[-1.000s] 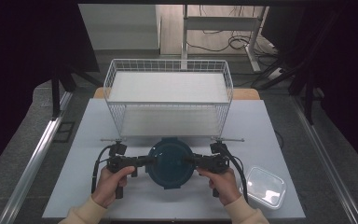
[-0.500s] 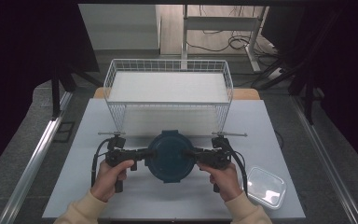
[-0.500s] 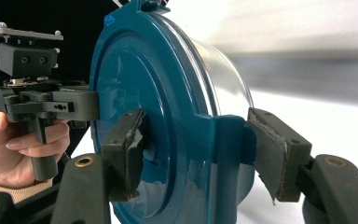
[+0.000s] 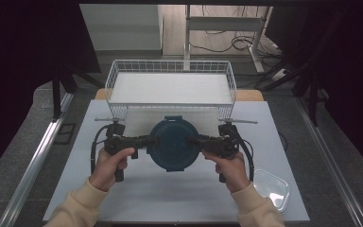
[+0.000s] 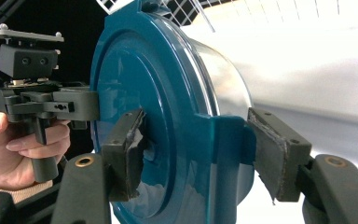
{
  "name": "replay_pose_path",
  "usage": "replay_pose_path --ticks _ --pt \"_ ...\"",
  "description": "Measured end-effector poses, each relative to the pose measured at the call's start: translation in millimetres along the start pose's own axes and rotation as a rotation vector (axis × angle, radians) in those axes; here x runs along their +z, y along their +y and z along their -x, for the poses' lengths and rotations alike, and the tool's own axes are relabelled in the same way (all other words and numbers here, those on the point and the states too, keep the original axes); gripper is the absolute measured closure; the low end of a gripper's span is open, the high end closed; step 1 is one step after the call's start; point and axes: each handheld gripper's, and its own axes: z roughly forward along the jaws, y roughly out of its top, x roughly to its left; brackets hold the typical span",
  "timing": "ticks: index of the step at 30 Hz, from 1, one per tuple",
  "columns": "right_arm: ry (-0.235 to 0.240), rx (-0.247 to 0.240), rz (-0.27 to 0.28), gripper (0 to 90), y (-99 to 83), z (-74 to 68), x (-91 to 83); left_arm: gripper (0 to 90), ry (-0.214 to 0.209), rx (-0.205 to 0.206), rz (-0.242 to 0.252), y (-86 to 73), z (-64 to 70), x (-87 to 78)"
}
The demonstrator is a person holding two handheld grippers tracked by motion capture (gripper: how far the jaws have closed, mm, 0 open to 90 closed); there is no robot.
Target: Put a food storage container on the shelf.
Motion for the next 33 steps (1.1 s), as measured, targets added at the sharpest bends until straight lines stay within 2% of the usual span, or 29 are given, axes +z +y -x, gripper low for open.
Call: replay_pose_path --ticks 7,11,12,23,29,33 --pt "-0.003 -0.040 0.029 39.5 26.1 -11.0 -7.7 45.4 -0.012 0.032 0.029 27.4 9.7 -5.7" --pt "0.005 -0.046 0.043 39.6 38.2 -14.1 -9.2 45.3 -0.007 0.050 0.041 36.3 12.7 -8.0" --pt "0.008 -0.052 0.050 39.6 41.6 -14.8 -9.3 45.3 -0.003 0.061 0.049 43.2 15.4 -10.4" --pt "0.006 -0.091 0.078 40.0 71.1 -29.5 -14.3 45.3 -0.019 0.081 0.083 71.3 23.6 -20.4" --pt "-0.009 -0.116 0.081 40.5 89.3 -35.9 -14.8 45.3 -0.044 0.072 0.088 88.9 19.4 -21.8" --pt "-0.010 -0.100 0.074 40.7 104.8 -32.4 -10.4 45.3 -0.038 0.067 0.085 105.4 16.1 -20.2"
